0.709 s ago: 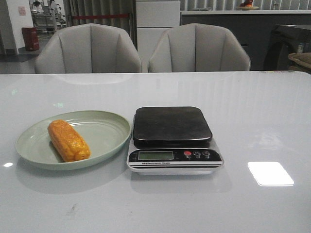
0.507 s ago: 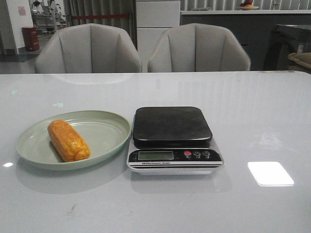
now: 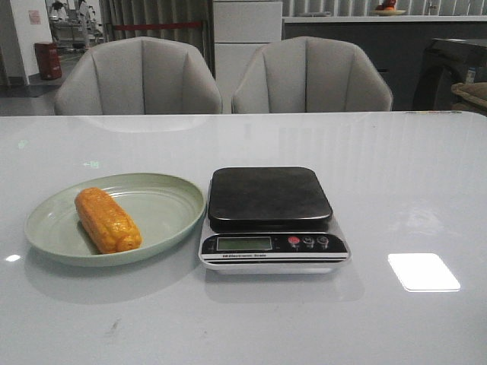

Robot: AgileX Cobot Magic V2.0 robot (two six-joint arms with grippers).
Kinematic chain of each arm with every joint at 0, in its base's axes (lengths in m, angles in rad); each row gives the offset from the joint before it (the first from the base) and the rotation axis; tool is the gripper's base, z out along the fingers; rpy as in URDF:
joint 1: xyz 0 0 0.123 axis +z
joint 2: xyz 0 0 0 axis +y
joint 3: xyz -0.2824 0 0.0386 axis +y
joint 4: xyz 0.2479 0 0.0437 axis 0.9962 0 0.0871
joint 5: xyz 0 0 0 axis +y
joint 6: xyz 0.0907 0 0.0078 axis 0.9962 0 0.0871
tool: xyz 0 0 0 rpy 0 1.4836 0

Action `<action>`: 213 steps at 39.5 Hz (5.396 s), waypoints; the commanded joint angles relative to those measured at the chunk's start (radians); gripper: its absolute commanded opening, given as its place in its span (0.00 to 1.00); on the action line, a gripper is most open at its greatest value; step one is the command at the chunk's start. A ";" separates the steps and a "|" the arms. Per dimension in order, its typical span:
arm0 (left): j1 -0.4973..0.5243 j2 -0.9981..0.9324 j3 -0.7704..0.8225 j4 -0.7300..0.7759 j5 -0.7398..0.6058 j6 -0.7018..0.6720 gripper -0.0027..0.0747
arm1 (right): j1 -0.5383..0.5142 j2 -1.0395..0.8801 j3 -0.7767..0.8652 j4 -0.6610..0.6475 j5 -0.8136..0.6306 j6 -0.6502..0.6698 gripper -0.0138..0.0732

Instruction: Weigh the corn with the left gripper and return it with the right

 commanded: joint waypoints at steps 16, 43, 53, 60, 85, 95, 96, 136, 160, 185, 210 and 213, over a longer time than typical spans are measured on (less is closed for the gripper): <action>0.002 0.023 -0.107 -0.001 -0.084 -0.002 0.18 | -0.006 -0.019 0.007 -0.012 -0.063 -0.001 0.34; 0.002 0.281 -0.354 -0.020 0.266 -0.002 0.18 | -0.006 -0.019 0.007 -0.012 -0.062 -0.001 0.34; -0.073 0.302 -0.359 -0.020 0.266 -0.002 0.25 | -0.006 -0.019 0.007 -0.012 -0.062 -0.001 0.34; -0.134 0.367 -0.383 -0.020 0.266 -0.002 0.55 | -0.006 -0.019 0.007 -0.012 -0.062 -0.001 0.34; -0.303 0.926 -0.598 -0.100 0.274 0.000 0.74 | -0.006 -0.019 0.007 -0.012 -0.062 -0.001 0.34; -0.371 1.247 -0.777 -0.176 0.274 -0.011 0.74 | -0.006 -0.019 0.007 -0.012 -0.062 -0.001 0.34; -0.373 1.281 -0.792 -0.186 0.274 -0.011 0.74 | -0.006 -0.019 0.007 -0.012 -0.062 -0.001 0.34; -0.373 1.876 -1.210 -0.215 0.474 -0.063 0.66 | -0.006 -0.019 0.007 -0.012 -0.062 -0.001 0.34; -0.525 1.892 -1.488 -0.259 0.513 -0.053 0.25 | -0.006 -0.019 0.007 -0.012 -0.062 -0.001 0.34; -0.590 1.985 -1.509 -0.561 0.387 -0.053 0.70 | -0.006 -0.019 0.007 -0.012 -0.062 -0.001 0.34; -0.589 1.663 -1.326 -0.216 0.509 -0.053 0.70 | -0.006 -0.019 0.007 -0.012 -0.062 -0.001 0.34; -0.589 1.551 -1.224 -0.183 0.483 -0.053 0.70 | -0.006 -0.019 0.007 -0.012 -0.062 -0.001 0.34</action>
